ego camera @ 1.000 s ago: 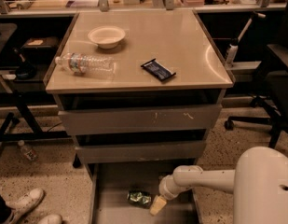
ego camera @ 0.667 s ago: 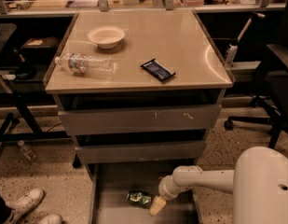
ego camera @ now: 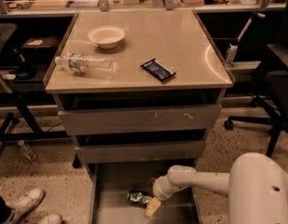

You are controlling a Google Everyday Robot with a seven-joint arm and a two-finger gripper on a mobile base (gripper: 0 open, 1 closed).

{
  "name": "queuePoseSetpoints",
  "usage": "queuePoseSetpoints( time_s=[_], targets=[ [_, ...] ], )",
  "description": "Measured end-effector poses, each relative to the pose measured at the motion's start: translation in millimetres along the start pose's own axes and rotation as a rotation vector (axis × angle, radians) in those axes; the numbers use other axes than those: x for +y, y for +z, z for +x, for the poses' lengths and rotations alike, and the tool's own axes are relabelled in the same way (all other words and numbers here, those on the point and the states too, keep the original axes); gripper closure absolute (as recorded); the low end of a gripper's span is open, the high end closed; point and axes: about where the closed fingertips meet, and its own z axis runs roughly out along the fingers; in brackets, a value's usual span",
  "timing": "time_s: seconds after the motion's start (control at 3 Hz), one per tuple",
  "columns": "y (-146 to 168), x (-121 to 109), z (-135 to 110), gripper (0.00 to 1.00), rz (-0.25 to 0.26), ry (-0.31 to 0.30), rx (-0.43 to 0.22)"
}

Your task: Pick green can from bottom drawer and place on counter

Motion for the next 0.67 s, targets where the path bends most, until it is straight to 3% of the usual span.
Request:
queuePoseSetpoints(
  time_s=[0.33,0.67],
  targets=[
    [21.6,-11.8,-7.5,0.0,-0.023,-0.049,-0.027],
    [26.7,-8.4,-4.9,0.0,-0.019,-0.042,-0.035]
  ],
)
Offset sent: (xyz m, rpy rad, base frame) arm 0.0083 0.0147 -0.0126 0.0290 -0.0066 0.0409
